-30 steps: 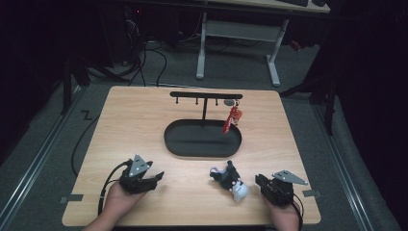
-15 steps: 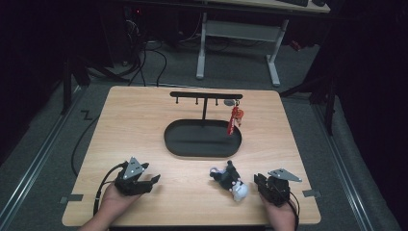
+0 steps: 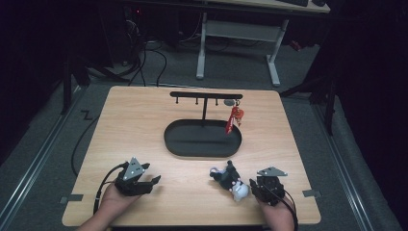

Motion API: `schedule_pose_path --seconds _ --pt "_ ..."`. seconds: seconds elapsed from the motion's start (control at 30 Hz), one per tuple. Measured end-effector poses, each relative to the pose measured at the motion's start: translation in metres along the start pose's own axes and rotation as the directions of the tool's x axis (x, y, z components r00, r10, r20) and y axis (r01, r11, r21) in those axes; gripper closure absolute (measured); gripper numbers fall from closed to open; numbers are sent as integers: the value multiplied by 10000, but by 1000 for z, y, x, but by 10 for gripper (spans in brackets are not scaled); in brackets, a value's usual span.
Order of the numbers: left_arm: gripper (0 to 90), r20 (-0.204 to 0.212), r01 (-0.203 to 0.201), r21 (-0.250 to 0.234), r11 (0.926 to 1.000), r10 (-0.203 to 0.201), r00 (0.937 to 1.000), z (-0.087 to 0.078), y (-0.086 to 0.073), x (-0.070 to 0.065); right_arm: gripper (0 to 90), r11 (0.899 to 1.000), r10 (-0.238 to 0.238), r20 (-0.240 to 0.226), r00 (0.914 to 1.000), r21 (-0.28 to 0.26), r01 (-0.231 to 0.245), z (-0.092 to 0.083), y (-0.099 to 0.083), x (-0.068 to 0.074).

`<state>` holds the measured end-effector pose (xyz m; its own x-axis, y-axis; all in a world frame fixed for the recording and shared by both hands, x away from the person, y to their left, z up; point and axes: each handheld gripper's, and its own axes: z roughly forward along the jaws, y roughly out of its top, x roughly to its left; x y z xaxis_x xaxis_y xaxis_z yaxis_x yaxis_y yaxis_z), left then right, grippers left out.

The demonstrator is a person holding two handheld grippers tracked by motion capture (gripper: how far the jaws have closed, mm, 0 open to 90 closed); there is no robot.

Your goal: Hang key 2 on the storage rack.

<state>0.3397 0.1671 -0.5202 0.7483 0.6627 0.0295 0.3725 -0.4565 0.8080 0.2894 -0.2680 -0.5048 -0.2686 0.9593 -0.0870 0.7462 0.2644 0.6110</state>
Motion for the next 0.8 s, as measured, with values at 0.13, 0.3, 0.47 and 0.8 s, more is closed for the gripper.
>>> schedule_pose_path --seconds 0.13,0.3,0.47,0.8 --pt "362 61 19 -110 9999 -18 10000 -1 1 0 650 9983 -143 -10 9999 574 143 -2 6 4" --pt "361 46 -112 -86 9999 112 9999 0 2 -1 620 9912 -354 -117 9993 1271 366 0 15 2" --pt "361 101 -153 -104 9998 154 9998 1 2 -1 609 9841 -350 -338 9988 1729 403 2 23 -2" --pt "361 186 -309 -75 9995 310 9993 0 3 -5 569 9583 -643 -570 9963 2751 775 3 28 1"
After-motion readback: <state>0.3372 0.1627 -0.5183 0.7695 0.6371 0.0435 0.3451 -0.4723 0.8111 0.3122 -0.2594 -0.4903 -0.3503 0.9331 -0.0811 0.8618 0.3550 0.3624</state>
